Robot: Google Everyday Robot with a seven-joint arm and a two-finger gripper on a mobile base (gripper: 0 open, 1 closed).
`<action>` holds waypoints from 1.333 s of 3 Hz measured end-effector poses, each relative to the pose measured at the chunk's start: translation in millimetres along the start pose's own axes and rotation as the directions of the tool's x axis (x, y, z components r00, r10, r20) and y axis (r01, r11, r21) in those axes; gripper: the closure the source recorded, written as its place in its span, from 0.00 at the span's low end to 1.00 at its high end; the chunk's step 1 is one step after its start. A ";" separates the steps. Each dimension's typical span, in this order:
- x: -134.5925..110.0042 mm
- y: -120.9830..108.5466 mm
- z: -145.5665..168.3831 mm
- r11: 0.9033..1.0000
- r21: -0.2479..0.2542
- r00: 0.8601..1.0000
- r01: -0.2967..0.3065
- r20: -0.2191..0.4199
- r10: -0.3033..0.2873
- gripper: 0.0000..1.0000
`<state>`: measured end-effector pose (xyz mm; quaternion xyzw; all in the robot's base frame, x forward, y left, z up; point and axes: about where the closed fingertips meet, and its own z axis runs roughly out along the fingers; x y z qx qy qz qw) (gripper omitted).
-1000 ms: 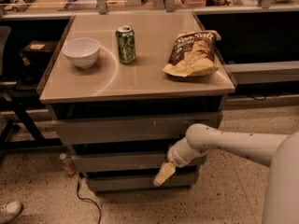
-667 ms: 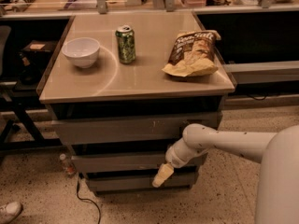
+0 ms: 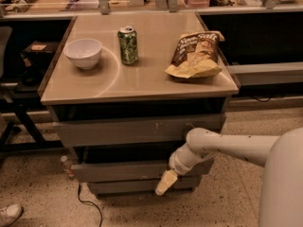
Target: Open middle drawer
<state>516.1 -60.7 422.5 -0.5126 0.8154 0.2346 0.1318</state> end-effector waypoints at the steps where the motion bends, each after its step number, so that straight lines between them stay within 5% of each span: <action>1: -0.4 0.2 -0.7 1.000 0.000 1.000 0.000 0.000 0.000 0.00; 2: 12.9 24.3 -11.4 0.999 -0.027 0.999 -0.044 -0.005 0.044 0.00; 3: 12.6 24.2 -11.9 0.999 -0.027 0.999 -0.044 -0.005 0.044 0.00; 4: 29.0 62.5 -30.3 0.994 -0.055 0.995 -0.096 -0.007 0.096 0.00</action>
Offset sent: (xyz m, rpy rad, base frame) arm -0.1436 -0.0387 0.0528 0.0351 0.2294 -0.1278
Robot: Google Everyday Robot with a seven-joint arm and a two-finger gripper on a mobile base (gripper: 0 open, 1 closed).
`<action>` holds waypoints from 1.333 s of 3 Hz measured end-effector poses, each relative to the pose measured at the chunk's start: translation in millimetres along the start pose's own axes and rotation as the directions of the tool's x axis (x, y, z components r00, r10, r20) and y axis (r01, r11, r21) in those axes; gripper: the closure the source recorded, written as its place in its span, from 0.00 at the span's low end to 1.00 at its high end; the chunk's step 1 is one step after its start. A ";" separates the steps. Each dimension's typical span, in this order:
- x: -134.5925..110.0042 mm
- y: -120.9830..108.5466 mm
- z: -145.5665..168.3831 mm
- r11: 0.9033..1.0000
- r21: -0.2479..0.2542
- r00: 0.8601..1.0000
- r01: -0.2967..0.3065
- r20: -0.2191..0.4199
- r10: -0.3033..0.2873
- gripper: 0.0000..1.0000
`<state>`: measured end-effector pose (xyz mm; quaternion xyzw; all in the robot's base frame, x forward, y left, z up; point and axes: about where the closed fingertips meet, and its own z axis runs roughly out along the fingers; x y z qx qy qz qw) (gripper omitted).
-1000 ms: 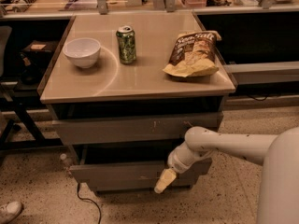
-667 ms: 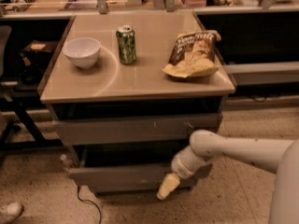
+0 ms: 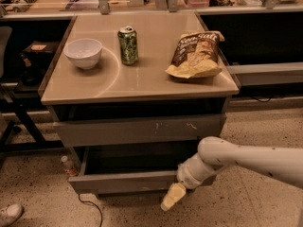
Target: Open middle drawer
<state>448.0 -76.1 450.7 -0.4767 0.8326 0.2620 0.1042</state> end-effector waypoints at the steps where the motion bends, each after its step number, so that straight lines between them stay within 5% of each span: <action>1: 7.9 9.4 -4.4 1.000 -0.005 1.000 -0.011 -0.004 0.011 0.00; 3: -19.8 -12.2 4.7 0.998 -0.007 0.998 0.065 0.016 -0.065 0.00; 4: -13.4 -24.4 14.3 0.999 -0.011 0.999 0.052 -0.012 -0.052 0.00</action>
Offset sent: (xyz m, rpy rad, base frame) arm 0.0149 0.0051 -0.0022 0.0257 -0.0176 0.0407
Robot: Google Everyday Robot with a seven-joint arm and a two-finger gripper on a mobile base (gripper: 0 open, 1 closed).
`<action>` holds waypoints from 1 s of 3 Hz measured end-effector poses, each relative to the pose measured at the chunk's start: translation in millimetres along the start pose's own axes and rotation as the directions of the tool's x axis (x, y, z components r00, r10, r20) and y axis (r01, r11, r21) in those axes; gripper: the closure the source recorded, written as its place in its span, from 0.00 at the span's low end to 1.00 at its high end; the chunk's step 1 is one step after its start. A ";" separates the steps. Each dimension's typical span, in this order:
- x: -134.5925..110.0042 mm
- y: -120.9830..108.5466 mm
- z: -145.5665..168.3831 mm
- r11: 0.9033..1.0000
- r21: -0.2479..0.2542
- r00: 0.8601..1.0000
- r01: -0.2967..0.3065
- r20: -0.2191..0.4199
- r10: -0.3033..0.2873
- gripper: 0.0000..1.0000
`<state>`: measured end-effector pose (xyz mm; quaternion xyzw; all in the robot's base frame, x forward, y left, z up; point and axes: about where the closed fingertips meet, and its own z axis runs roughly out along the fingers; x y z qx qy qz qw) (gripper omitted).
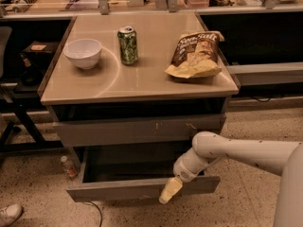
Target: Open middle drawer
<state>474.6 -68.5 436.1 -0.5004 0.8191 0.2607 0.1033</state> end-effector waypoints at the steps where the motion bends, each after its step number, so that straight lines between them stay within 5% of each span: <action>1: 21.3 -3.7 2.7 1.000 -0.008 0.999 -0.029 -0.026 0.028 0.00; 3: 72.5 9.2 -14.9 0.991 0.037 0.989 -0.127 -0.074 0.129 0.00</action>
Offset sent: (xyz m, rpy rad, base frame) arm -0.0436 -0.0665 -0.0210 -0.0880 0.0969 -0.1105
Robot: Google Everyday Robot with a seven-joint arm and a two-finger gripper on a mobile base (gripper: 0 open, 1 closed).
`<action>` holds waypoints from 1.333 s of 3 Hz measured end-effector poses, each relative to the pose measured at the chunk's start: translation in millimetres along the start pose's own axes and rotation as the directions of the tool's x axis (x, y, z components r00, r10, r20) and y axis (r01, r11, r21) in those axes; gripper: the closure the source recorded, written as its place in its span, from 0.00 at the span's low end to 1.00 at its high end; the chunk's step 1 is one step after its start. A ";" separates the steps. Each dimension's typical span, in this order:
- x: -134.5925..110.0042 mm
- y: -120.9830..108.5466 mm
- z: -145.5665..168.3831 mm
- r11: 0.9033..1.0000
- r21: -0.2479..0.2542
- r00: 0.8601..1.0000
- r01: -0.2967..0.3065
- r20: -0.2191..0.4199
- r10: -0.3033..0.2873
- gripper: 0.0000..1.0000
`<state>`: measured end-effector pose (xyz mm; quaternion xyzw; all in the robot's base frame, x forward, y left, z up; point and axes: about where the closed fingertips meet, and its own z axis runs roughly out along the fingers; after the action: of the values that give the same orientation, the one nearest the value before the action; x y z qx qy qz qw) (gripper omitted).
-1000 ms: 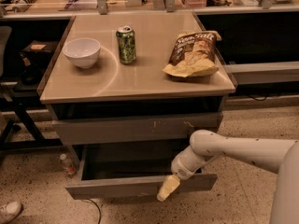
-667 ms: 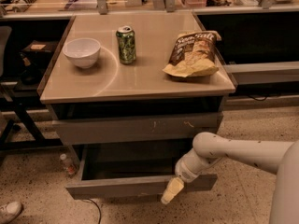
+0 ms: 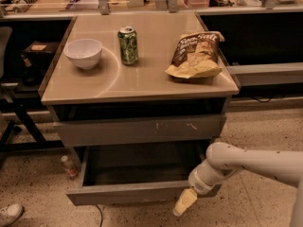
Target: Open middle drawer
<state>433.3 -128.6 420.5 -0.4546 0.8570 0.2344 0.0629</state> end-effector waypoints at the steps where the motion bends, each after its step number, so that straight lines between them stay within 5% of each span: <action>1: 21.9 8.1 -16.8 0.999 0.041 0.999 -0.028 -0.016 0.028 0.00; 4: 80.5 51.6 -75.3 0.981 0.149 0.992 -0.123 -0.004 0.125 0.00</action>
Offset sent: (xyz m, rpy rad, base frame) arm -0.0672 -0.0696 0.0543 -0.1080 -0.0625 -0.1289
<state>352.9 -198.9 478.8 -0.3958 0.8992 0.1706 0.0758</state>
